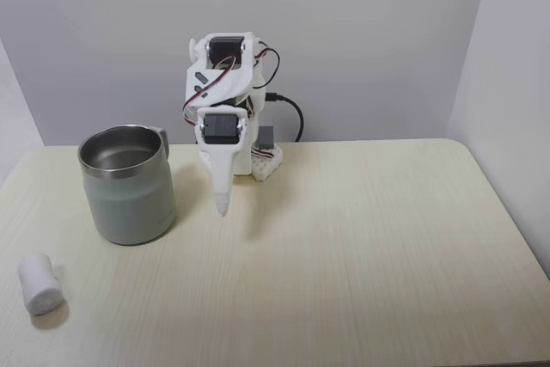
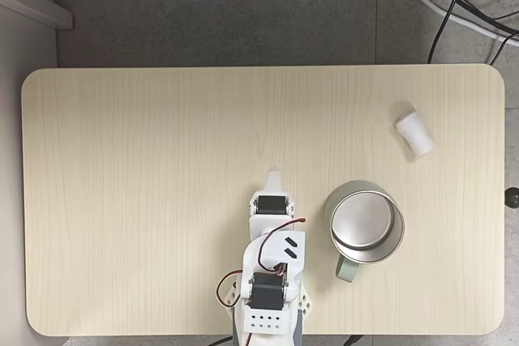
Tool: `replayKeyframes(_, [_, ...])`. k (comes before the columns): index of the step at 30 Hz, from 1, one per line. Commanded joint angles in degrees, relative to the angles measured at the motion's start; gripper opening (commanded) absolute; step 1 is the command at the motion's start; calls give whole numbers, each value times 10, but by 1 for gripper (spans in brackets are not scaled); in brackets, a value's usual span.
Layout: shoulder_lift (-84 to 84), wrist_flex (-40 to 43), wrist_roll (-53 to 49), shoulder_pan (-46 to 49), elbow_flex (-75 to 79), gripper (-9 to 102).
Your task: Grasp a dressing and put it in the cup.
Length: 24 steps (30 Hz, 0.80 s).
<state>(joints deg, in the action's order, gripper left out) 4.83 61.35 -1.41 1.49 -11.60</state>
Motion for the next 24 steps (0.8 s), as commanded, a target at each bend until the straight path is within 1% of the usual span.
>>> replayKeyframes(1, [1,-30,4,16,4,0])
replayKeyframes(22, [2,-34,0,7,5,0])
replayKeyframes(24, [2,-31,4,0,-13,0])
